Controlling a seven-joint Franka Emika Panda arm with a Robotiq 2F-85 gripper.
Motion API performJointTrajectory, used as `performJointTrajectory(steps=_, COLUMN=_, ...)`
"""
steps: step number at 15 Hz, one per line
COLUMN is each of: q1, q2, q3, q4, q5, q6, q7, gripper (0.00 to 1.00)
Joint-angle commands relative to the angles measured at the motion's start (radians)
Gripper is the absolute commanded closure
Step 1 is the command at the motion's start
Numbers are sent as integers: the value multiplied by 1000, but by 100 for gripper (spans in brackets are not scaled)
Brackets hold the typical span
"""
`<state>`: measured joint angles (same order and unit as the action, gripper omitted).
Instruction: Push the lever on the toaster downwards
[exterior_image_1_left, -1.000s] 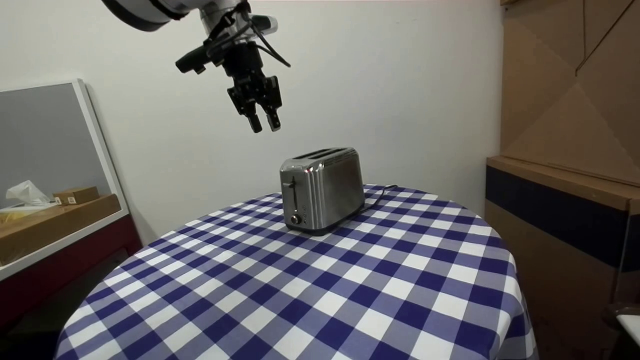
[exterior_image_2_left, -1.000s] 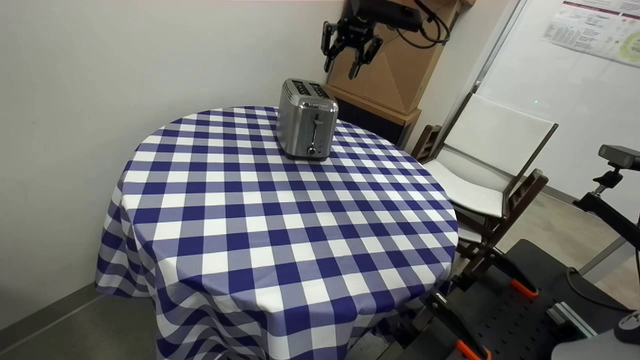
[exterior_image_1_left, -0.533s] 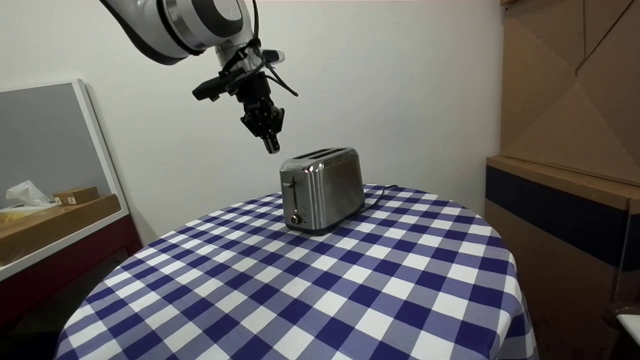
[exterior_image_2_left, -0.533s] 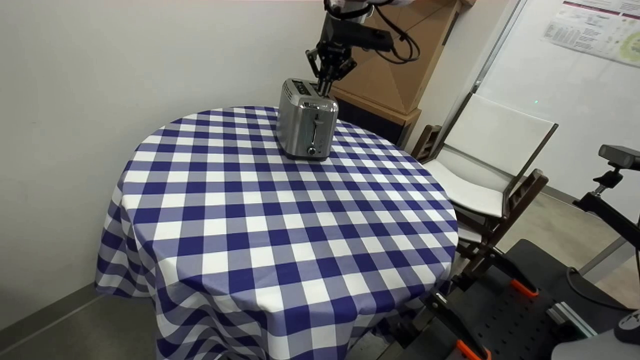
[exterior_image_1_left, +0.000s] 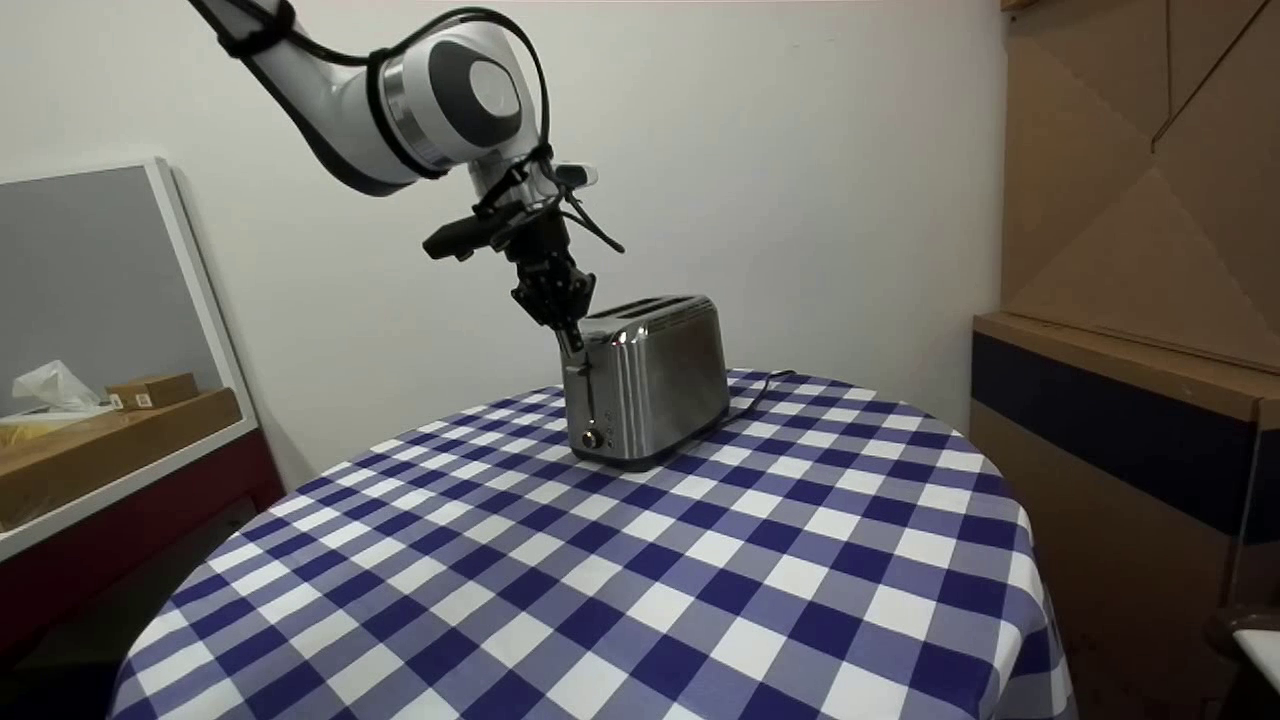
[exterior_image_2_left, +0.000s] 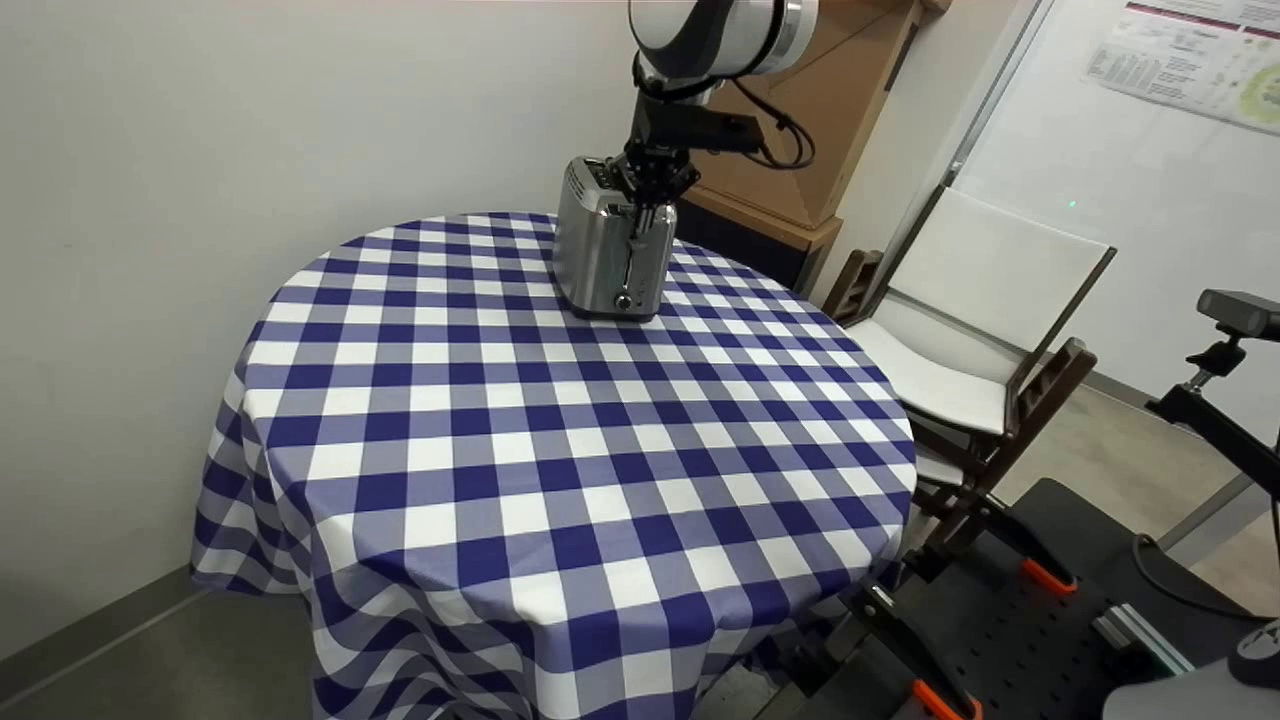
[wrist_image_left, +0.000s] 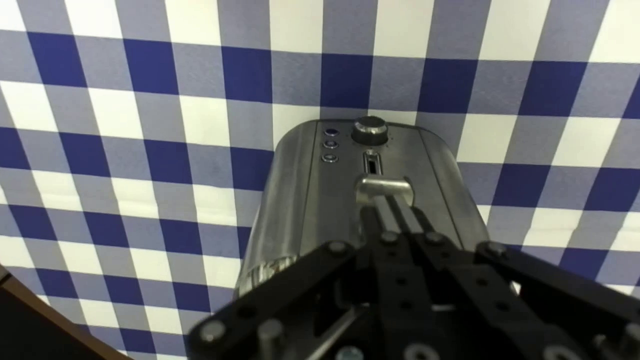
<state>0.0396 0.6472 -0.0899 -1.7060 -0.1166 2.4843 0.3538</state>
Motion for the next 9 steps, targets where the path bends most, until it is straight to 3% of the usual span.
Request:
performJointTrajectory(steps=1, q1=19, q2=104, q3=-22, q4=84, q5=1, q6=-24, q7=-18, gripper=100)
performJointTrajectory(steps=9, q1=23, q2=255, q3=-21, q4=166, q5=7, q6=-21, q7=-41, gripper=100)
